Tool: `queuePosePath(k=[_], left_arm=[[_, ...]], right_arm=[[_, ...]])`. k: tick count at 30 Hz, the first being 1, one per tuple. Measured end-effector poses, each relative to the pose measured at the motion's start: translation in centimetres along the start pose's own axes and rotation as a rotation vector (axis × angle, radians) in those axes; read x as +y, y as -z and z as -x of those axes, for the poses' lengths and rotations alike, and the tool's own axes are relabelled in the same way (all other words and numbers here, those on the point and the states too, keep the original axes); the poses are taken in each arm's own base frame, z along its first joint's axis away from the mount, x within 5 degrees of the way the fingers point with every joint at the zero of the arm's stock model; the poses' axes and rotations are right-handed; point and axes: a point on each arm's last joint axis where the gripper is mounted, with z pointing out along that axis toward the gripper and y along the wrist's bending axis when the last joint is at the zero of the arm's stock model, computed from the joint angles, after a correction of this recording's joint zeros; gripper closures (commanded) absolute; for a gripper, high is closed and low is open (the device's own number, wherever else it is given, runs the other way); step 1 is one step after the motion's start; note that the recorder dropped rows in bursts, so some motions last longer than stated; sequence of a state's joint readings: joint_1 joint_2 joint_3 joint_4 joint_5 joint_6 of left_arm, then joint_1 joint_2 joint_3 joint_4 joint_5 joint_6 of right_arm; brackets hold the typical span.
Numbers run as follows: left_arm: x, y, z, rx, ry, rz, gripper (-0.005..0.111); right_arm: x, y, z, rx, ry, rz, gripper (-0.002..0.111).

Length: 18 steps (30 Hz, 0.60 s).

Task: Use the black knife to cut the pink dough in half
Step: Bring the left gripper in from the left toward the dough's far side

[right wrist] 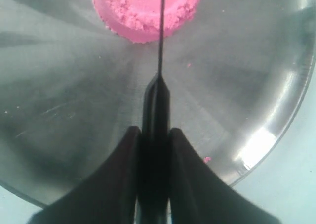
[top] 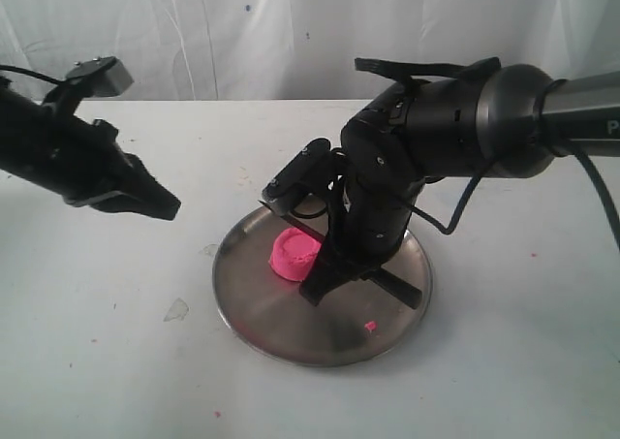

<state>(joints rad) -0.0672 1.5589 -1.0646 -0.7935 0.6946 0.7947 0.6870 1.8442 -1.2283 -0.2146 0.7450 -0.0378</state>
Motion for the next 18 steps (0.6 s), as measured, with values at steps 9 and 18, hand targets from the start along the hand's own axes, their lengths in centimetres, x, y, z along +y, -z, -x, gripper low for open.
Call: queuePosePath(k=[9,18], left_arm=[[4.5,-5.5,3.6,-0.027,0.048,-0.08,0.107],[6.1,-7.9,3.9,-0.066,0.077,-0.121,0.107]], right_arm=[[0.0,0.0,0.3,-0.031,-0.002,-0.001,0.108],[0.3,-2.1,0.2,0.013,0.012,0.004,0.108]])
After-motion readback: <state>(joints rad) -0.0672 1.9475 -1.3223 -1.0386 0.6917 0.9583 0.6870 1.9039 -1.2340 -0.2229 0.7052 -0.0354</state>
